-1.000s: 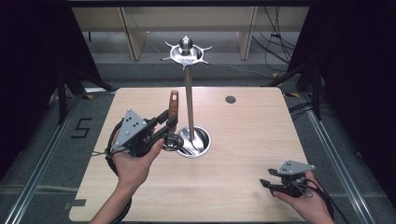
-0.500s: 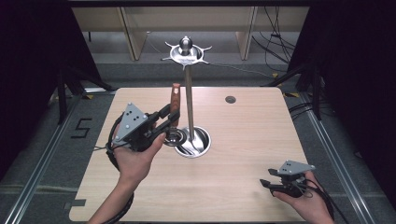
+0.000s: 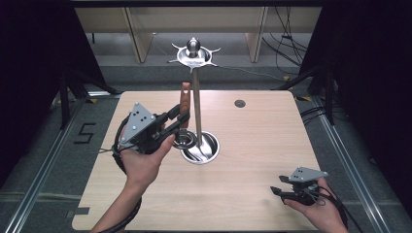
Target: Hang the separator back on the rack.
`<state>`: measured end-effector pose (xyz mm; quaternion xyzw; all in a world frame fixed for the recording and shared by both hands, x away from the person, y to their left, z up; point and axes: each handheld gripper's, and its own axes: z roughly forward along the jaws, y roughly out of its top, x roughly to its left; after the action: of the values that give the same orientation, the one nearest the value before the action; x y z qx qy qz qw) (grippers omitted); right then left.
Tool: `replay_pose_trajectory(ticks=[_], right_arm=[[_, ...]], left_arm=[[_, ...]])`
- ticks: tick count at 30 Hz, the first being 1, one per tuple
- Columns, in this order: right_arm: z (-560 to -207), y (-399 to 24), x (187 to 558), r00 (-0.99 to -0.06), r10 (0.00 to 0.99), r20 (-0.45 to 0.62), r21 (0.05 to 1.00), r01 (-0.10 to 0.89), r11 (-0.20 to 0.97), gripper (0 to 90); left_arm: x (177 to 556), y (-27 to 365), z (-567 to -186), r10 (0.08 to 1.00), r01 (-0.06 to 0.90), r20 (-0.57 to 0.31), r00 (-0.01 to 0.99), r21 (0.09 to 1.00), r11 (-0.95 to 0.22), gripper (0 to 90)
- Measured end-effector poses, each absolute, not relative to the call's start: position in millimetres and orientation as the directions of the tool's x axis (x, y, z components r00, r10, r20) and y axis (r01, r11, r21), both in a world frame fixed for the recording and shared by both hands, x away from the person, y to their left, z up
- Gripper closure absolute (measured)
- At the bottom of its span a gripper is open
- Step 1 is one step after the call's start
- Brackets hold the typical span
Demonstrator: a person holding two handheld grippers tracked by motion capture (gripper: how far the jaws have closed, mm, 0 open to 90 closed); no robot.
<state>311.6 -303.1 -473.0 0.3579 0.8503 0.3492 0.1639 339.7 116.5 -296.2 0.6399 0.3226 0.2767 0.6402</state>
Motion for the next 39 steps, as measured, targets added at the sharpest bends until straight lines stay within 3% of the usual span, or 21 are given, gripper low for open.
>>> replay_pose_trajectory(ticks=[39], right_arm=[[-473, -303, 311, -0.69, 0.723, -0.031, 0.711, 0.494, 0.501, 47.0]], left_arm=[[354, 107, -283, 0.774, 0.071, -0.077, 0.629, 0.997, 0.042, 70.3]])
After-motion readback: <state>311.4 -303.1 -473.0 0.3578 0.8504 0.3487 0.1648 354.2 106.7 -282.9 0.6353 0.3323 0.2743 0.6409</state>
